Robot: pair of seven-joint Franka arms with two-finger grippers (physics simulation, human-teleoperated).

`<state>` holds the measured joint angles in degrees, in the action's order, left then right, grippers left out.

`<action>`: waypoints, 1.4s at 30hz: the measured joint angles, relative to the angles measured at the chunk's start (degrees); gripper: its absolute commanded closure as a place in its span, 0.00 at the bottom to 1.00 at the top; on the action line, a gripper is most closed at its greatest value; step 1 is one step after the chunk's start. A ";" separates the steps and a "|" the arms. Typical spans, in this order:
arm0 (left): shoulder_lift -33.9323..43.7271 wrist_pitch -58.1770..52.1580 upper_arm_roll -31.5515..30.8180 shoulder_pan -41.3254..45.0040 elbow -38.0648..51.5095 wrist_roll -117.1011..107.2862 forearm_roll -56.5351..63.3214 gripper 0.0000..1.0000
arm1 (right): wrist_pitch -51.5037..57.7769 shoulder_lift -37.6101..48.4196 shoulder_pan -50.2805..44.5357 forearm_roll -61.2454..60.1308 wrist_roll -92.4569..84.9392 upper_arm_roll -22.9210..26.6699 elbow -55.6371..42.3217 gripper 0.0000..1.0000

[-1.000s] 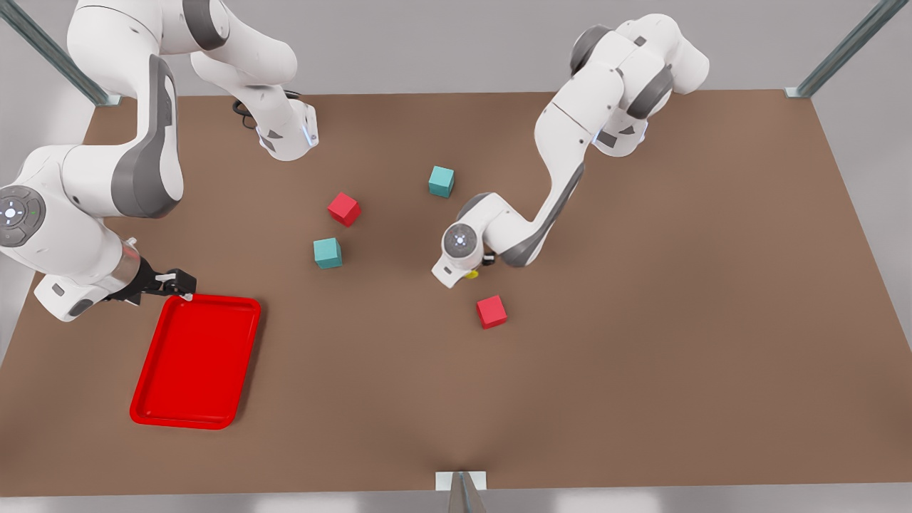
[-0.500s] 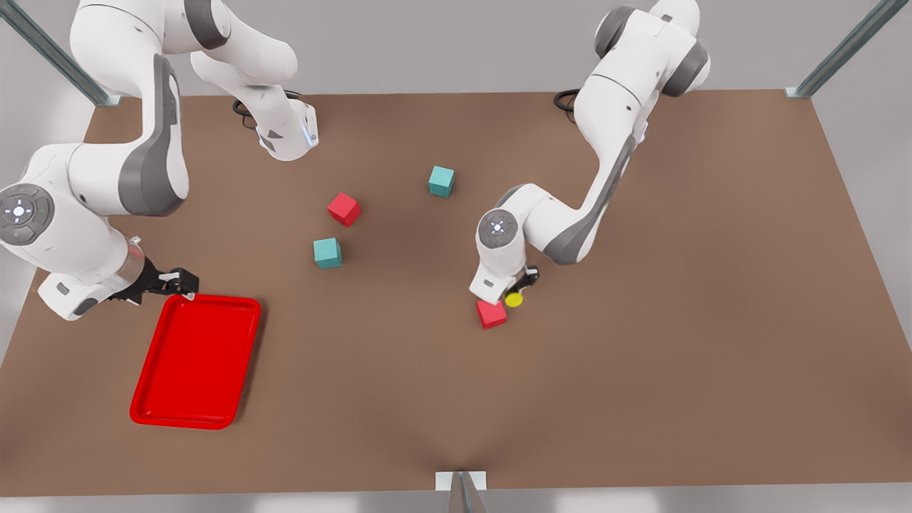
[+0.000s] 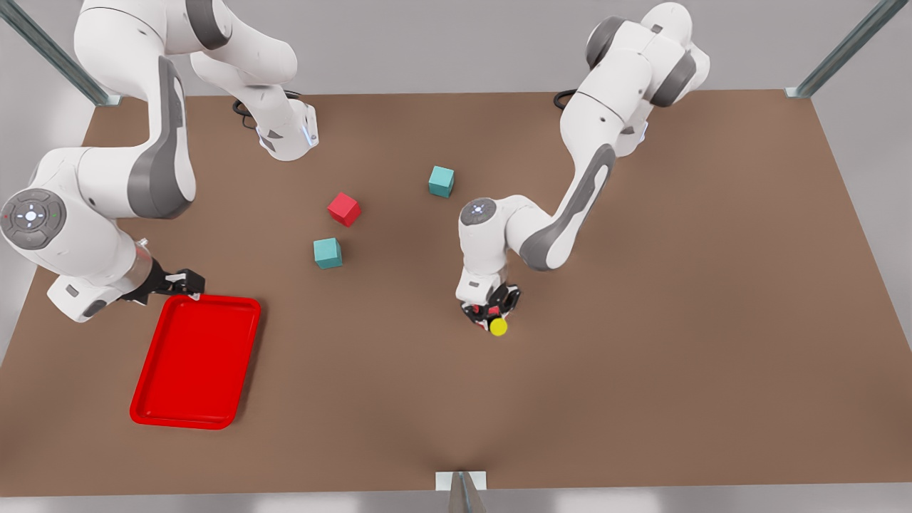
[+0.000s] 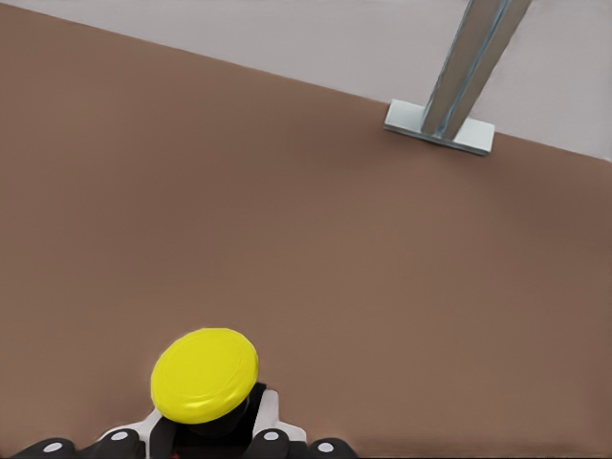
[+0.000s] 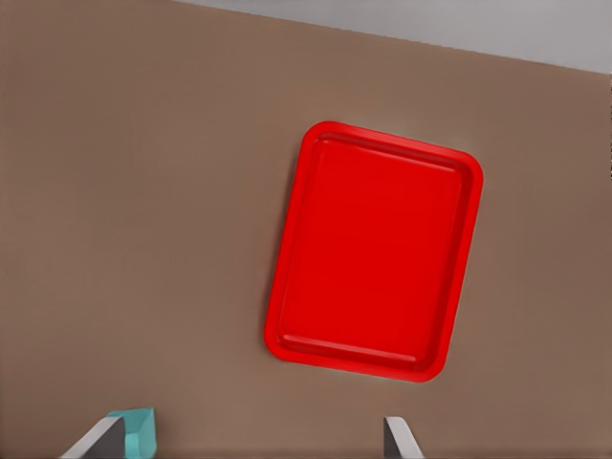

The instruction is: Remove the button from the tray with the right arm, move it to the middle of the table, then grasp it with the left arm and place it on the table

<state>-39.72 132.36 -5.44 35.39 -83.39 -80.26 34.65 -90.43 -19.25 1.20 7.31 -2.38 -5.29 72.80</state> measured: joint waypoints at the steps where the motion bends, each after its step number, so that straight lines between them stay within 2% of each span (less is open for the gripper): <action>1: -1.10 0.35 0.19 0.76 0.98 -1.32 0.60 0.50 | -0.01 0.01 -0.01 0.01 0.06 0.01 0.00 0.00; 4: -2.80 1.20 1.14 3.30 2.88 -4.87 1.64 0.50 | -0.01 -0.06 0.07 0.01 0.23 0.02 0.07 0.00; 7: -5.90 2.69 7.39 9.50 5.32 -8.55 2.07 0.50 | -0.06 -0.06 0.21 -0.02 0.39 0.02 0.09 0.00; 12: -10.70 5.88 12.95 14.63 6.81 -14.03 2.70 0.50 | -1.17 1.25 2.04 -0.63 0.61 0.03 2.73 0.00; 31: -15.98 11.49 15.49 17.83 7.53 -26.21 4.89 0.50 | -2.90 1.25 2.42 -1.11 0.99 0.02 3.54 0.00; 32: -15.98 11.54 15.56 17.90 7.56 -26.61 4.94 0.36 | -2.89 1.21 2.42 -1.11 1.00 0.02 3.57 0.00; 33: -15.97 11.60 15.59 17.96 7.58 -27.01 4.99 0.12 | -2.89 1.19 2.41 -1.12 1.01 0.02 3.68 0.00; 34: -15.86 11.66 15.66 18.04 7.56 -27.41 5.06 0.01 | -2.91 1.17 2.40 -1.12 1.02 0.02 3.82 0.00; 42: -14.60 11.69 15.53 18.13 7.51 -29.94 4.89 0.01 | -2.95 1.17 2.44 -1.07 1.08 0.02 3.93 0.00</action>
<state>-54.32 144.05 10.09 53.52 -75.88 -110.21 39.54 -93.38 -18.08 3.64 6.24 -1.30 -5.27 76.73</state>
